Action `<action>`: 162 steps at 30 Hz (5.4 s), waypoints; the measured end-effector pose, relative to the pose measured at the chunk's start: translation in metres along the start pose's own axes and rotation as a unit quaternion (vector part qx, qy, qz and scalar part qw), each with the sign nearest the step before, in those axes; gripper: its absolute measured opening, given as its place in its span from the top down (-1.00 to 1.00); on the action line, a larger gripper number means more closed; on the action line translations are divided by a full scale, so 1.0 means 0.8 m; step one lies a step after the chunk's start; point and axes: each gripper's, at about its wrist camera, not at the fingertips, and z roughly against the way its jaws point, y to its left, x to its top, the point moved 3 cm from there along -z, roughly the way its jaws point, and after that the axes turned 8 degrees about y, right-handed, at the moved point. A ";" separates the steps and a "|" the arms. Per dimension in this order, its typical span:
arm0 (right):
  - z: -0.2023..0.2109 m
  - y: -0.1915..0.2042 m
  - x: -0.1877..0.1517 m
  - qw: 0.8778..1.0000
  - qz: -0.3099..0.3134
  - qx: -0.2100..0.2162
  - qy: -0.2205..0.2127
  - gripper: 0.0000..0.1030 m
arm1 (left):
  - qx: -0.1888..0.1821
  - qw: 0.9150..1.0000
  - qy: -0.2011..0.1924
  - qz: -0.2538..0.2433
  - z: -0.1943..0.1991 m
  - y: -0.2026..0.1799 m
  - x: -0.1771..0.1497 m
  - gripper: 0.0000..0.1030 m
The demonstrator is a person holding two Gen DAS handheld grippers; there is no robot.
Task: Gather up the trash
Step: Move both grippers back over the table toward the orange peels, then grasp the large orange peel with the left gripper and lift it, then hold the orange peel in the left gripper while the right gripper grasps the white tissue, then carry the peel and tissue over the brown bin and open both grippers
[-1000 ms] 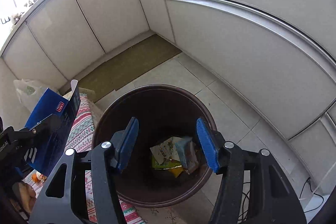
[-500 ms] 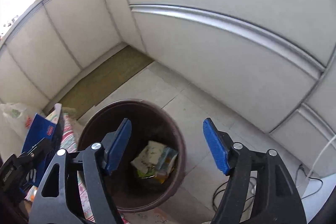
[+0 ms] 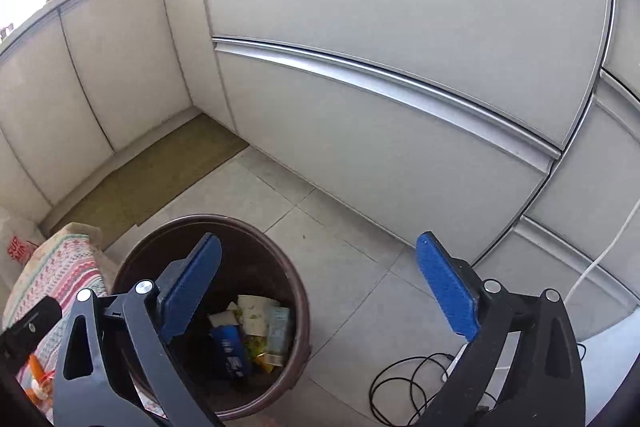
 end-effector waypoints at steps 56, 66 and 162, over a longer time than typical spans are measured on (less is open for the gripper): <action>0.110 0.392 -0.203 0.924 0.340 0.171 0.043 -0.87 | 0.110 0.925 0.006 0.364 0.057 0.508 -0.151 0.46; 0.120 0.472 -0.230 0.878 0.337 0.305 0.150 -0.86 | 0.110 0.934 -0.145 0.308 0.236 0.442 -0.156 0.51; 0.068 -0.041 0.056 0.997 -0.019 0.014 -0.072 -0.87 | -0.033 0.988 -0.147 0.010 0.131 0.047 0.006 0.49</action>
